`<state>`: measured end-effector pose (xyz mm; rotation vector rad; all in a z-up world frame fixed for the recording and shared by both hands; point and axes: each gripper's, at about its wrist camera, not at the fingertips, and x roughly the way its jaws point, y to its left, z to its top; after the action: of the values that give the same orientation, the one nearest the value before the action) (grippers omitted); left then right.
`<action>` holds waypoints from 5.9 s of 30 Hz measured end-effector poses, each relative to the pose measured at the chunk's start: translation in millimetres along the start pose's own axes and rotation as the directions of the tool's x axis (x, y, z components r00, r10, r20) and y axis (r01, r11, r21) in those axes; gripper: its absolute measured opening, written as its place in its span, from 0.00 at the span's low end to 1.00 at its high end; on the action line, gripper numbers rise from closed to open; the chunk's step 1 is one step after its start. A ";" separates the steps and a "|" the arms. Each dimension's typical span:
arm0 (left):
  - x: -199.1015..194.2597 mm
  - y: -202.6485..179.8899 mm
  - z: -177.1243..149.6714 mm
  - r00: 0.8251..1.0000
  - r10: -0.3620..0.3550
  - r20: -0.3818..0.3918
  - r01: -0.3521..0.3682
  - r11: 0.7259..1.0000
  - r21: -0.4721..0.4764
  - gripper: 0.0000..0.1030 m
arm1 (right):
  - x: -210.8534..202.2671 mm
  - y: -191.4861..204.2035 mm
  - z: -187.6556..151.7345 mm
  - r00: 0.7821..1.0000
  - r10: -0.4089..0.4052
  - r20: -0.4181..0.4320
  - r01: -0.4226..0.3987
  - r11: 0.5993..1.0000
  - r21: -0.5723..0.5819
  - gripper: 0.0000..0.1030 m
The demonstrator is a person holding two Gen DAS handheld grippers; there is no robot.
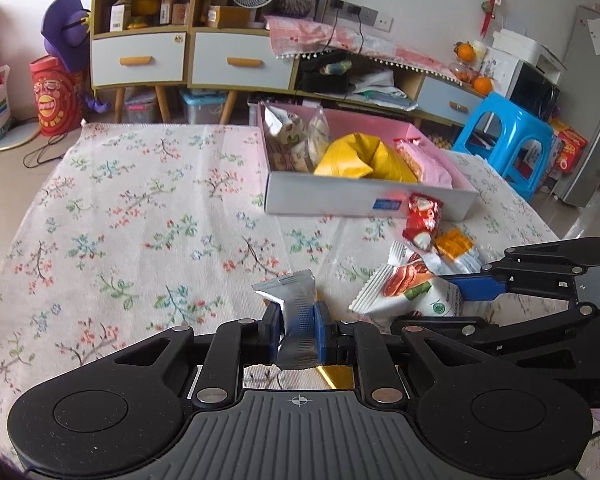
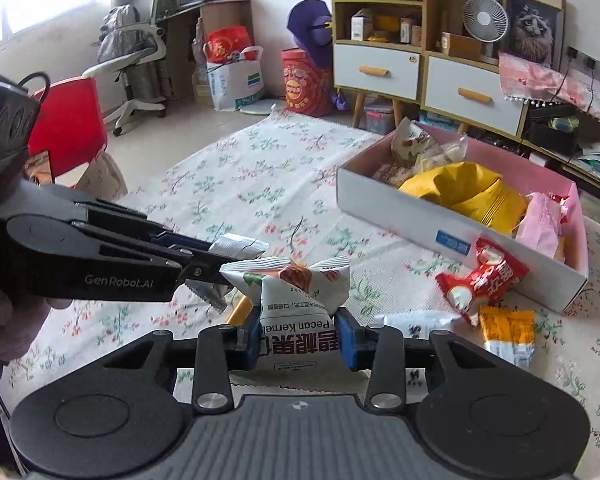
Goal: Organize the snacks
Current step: 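Carry both packets toward the pink-lined box, then lower both packets into the box and open both grippers, then move both grippers out of the box over the gold bar and orange packet, then grasp the gold bar packet with the left gripper while the right grasps the orange-and-white packet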
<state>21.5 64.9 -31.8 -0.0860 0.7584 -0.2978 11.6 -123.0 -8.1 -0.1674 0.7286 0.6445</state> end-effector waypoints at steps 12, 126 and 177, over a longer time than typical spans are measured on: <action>13.8 -4.2 53.5 0.995 0.026 0.092 -0.024 1.000 -0.017 0.14 | -5.6 -41.0 45.9 0.992 -0.086 0.096 0.079 0.994 0.074 0.25; 9.0 -22.4 32.7 1.000 0.015 -0.014 -0.015 0.999 0.032 0.91 | -45.0 -102.2 7.0 0.947 -0.314 -0.066 0.315 0.869 0.381 0.86; 40.8 -44.9 -23.5 0.944 0.329 -0.006 -0.327 0.939 -0.102 0.51 | 6.6 -94.6 -48.3 0.963 -0.270 0.000 0.268 0.953 0.141 0.38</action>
<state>22.8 10.6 -67.7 -0.0554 0.7632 0.0596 44.8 -212.4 -55.5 -0.1280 0.7149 0.3328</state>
